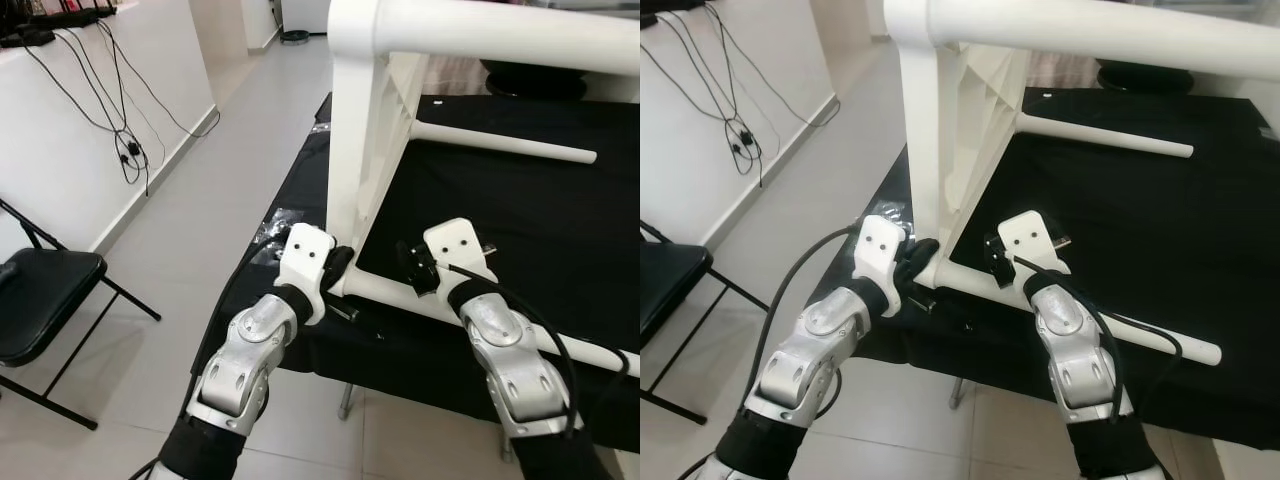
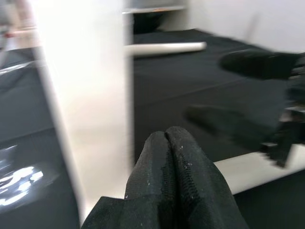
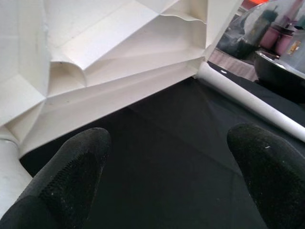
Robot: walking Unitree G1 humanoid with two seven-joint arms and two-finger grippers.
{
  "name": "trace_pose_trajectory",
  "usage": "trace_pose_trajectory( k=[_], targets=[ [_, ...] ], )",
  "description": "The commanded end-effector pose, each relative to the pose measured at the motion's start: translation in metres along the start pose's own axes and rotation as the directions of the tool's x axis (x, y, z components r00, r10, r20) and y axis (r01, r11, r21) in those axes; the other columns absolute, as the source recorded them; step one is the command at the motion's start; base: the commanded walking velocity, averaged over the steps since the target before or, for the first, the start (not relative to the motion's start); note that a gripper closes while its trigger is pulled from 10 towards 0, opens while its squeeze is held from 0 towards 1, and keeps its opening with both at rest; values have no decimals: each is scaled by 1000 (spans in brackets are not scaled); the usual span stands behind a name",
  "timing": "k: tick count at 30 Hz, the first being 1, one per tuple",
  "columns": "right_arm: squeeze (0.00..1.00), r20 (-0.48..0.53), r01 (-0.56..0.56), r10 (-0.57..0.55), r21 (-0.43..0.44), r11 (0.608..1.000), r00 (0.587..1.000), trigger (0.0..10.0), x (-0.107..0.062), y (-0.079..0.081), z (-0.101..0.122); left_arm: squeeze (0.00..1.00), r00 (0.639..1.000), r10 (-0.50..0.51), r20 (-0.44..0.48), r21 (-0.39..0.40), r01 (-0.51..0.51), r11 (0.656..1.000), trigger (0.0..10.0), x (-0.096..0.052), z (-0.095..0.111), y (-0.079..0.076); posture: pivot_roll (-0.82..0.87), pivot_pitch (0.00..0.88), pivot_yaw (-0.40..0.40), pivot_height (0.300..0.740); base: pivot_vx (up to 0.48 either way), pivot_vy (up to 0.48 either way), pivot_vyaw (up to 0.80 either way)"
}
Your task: Building children table
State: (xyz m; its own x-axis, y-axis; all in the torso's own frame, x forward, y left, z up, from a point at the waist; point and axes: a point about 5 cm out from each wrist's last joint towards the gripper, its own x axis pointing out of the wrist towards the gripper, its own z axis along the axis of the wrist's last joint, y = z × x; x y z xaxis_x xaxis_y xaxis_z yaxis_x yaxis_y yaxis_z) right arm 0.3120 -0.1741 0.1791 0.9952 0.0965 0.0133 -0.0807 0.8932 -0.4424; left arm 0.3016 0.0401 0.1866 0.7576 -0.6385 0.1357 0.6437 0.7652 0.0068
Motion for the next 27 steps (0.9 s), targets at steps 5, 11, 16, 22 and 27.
trace_pose_trajectory(
  k=[5,11,16,22,27],
  targets=[
    [0,-20,20,-20,6,1000,1000,10000,-2,-4,-3,0,999,-24,33,-26,25,999,10000,5,3,-1,-87,72,19,740,0,-442,0],
    [0,-2,29,-29,-4,1000,1000,10000,-3,-9,0,0,997,65,37,-50,-63,997,10000,-1,0,16,-87,70,19,740,0,-69,0],
    [0,48,37,-35,-36,999,998,10000,-2,-20,9,0,994,105,18,-47,-104,993,10000,-10,-7,30,-88,69,20,740,0,0,0],
    [0,74,46,-41,-60,997,996,10000,-3,-29,15,0,991,133,1,-38,-133,990,10000,-16,-11,38,-91,70,21,740,0,0,0],
    [0,115,76,-61,-131,988,992,10000,-12,-45,26,0,985,170,-34,-30,-171,985,10000,-23,-22,46,-97,77,18,740,0,0,0]
  ],
)
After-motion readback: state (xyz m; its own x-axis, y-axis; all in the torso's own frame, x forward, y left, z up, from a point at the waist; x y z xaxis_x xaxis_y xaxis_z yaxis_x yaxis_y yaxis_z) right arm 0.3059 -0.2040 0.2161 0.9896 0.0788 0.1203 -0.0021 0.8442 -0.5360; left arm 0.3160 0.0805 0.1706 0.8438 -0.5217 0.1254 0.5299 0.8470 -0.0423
